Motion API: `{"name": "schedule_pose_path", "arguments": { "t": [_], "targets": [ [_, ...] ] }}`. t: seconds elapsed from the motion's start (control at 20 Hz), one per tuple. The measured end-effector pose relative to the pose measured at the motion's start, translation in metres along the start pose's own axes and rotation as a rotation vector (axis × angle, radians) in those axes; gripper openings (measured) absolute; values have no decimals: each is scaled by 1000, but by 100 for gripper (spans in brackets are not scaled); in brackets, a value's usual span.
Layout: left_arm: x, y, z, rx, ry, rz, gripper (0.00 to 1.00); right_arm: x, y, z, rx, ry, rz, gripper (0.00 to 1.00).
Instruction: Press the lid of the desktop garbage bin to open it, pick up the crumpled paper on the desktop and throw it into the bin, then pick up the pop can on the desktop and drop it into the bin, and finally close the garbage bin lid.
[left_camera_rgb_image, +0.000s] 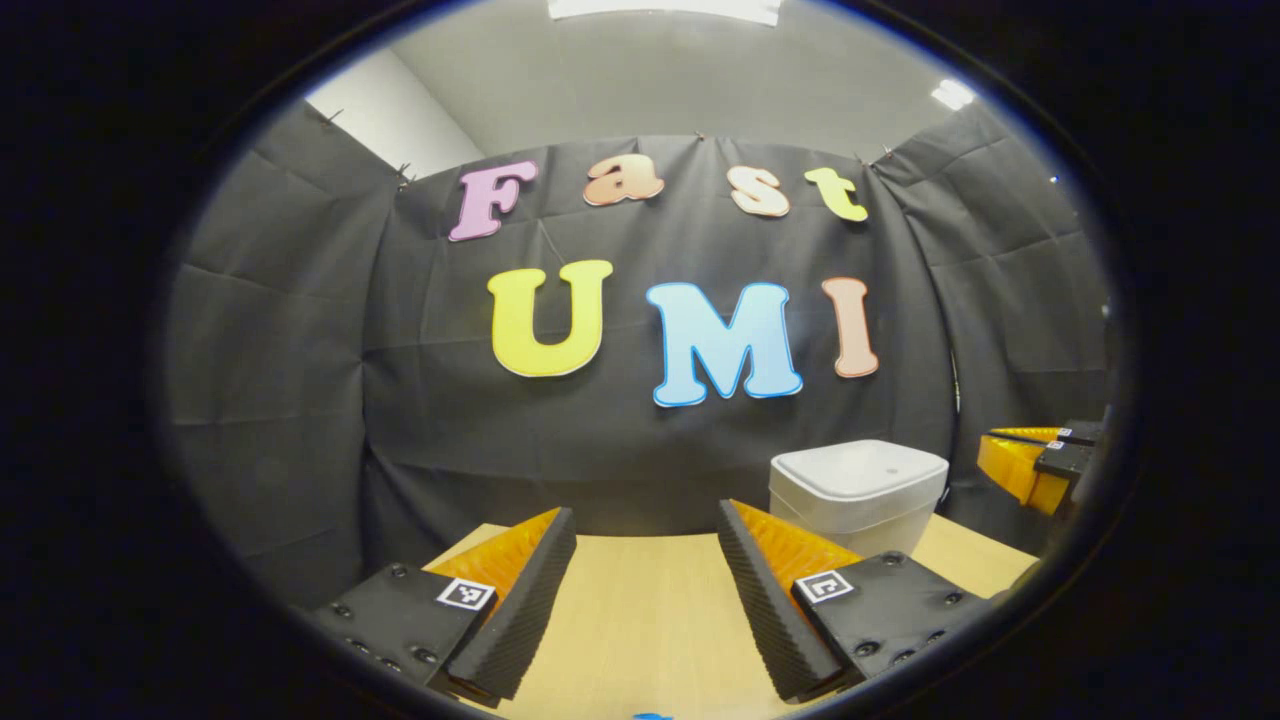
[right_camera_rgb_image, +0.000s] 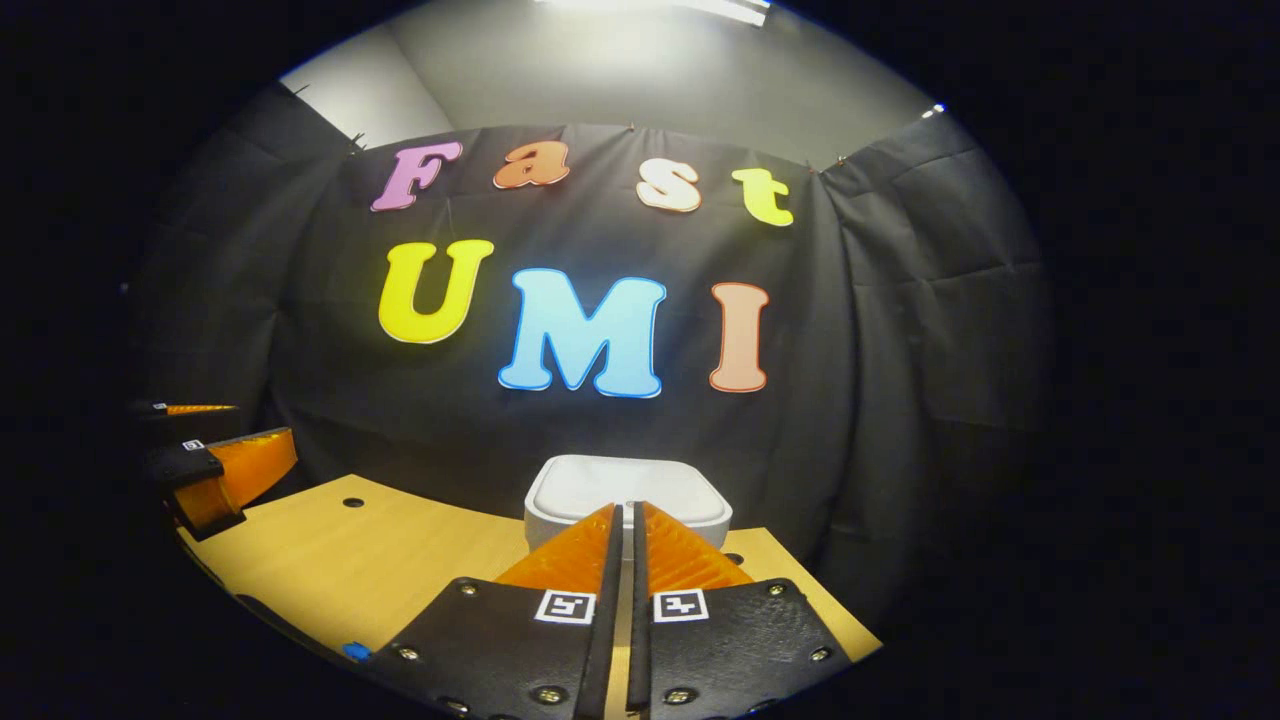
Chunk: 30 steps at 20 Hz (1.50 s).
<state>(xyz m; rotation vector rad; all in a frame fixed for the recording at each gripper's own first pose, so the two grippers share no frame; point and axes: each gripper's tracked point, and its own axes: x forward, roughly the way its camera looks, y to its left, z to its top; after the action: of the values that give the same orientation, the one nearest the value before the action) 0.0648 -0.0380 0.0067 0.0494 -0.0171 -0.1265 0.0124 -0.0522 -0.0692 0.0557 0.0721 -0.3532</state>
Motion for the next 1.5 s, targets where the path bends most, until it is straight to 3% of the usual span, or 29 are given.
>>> {"name": "schedule_pose_path", "arguments": {
  "t": [0.05, 0.1, 0.2, 0.6, 0.9, 0.95, 1.05, 1.1, 1.5],
  "targets": [
    [0, -1, 1, 1, 0, -4, 97, -1, 0, -3, 9, 7, -9, 7],
    [-1, -3, 2, 2, 1, -9, 90, 2, 0, -6, 11, 14, -6, 4],
    [-1, -7, 3, 9, -2, -13, 94, 1, 0, -13, 11, 41, 2, 2],
    [-2, -9, 2, 18, 6, -10, 90, 17, 7, -18, 57, 51, 73, 0],
    [3, -3, -3, 26, 23, 23, 90, 64, -4, -20, 7, 44, 92, 0],
    [4, -1, -3, 30, 23, 30, 94, 74, -5, -21, 0, 41, 93, 0],
    [7, 4, -5, 30, 27, 44, 90, 90, -7, -21, -16, 36, 92, 0],
    [8, 5, -7, 29, 32, 51, 97, 98, -9, -22, -26, 38, 88, 0],
    [13, 17, -16, 13, 52, 96, 98, 135, -12, -48, -12, 120, 99, 0]
  ]
}}
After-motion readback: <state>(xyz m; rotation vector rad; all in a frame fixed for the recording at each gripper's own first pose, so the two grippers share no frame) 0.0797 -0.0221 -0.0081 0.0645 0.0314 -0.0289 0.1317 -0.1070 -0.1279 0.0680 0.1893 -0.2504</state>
